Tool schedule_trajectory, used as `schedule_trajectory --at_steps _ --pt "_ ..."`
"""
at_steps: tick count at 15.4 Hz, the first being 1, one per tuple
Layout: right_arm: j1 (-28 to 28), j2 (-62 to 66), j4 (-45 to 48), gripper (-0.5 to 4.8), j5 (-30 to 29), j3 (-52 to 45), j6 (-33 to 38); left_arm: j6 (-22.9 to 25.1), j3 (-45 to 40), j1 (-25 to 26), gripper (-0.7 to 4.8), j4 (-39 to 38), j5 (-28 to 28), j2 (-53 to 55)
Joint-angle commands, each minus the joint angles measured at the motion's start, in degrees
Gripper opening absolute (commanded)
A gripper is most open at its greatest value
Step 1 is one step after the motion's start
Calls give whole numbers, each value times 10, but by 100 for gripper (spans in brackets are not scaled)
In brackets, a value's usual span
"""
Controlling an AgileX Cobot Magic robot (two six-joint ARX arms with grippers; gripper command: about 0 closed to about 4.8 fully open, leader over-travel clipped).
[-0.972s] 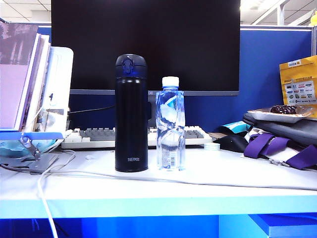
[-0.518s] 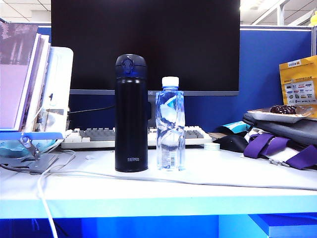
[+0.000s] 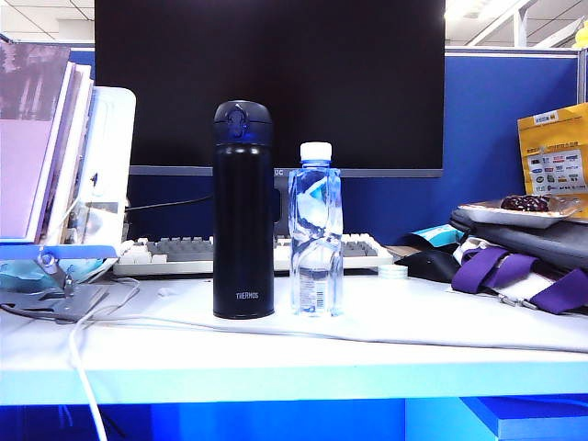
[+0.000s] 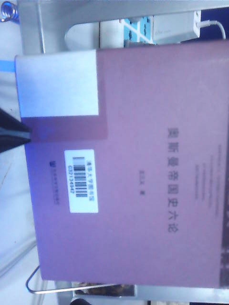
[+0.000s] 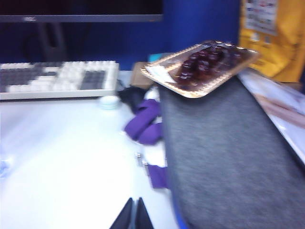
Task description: Pick up the mineral water bottle and place it vertically to the right of the black thermos cup.
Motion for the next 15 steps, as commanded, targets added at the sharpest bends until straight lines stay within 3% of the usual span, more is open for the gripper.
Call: schedule_trajectory --at_steps 1,8,12,15 --pt "-9 0 3 -1 -3 -21 2 2 0 0 -3 -7 1 -2" --pt "-9 0 -2 -1 -17 -53 2 2 0 0 -2 -7 1 -2" --pt "-7 0 -4 -1 -82 -53 49 2 0 0 -2 -7 1 -2" --pt "-7 0 -5 -1 -85 -53 50 2 0 0 -3 -7 1 -2"
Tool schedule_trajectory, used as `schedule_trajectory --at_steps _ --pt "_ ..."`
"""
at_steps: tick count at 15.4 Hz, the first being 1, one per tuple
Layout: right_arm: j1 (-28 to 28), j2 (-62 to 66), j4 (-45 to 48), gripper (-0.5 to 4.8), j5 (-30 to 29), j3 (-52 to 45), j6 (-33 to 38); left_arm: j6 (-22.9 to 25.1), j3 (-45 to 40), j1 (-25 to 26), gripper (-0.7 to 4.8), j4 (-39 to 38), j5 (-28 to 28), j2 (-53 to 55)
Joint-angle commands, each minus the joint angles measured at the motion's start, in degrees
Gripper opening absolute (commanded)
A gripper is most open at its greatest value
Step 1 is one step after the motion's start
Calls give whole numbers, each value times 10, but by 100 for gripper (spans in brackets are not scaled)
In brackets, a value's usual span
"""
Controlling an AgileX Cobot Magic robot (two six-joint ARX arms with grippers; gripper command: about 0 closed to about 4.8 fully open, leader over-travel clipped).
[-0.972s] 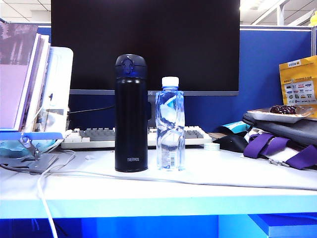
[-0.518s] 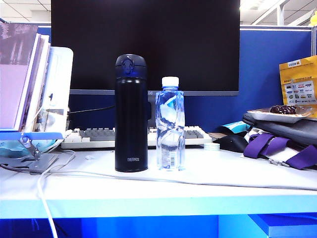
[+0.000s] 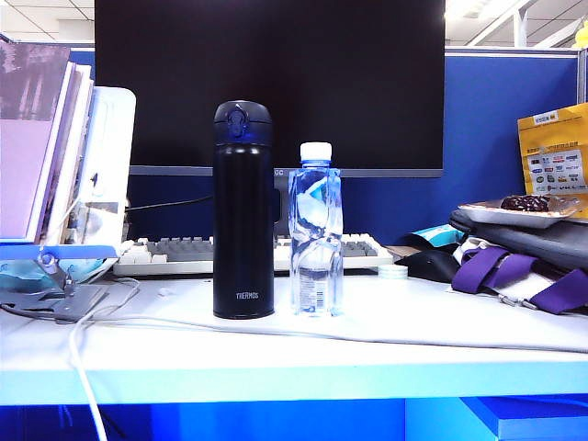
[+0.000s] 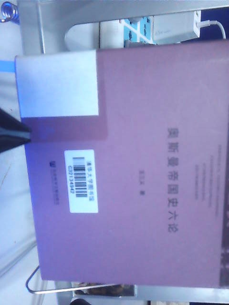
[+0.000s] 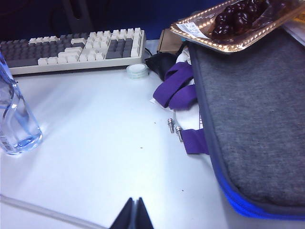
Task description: Pick up the mineral water bottle and place it vertically to the right of the black thermos cup.
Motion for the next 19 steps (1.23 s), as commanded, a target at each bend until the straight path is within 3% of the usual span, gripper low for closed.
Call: schedule_trajectory --at_steps 1,4,19 --pt "0 0 -7 -1 0 -3 5 2 0 0 -2 -7 1 -2" --pt "0 0 -7 -1 19 -3 -55 2 0 0 -2 -7 1 -2" --pt "0 0 -5 -1 19 -3 -55 2 0 0 -2 -7 1 -2"
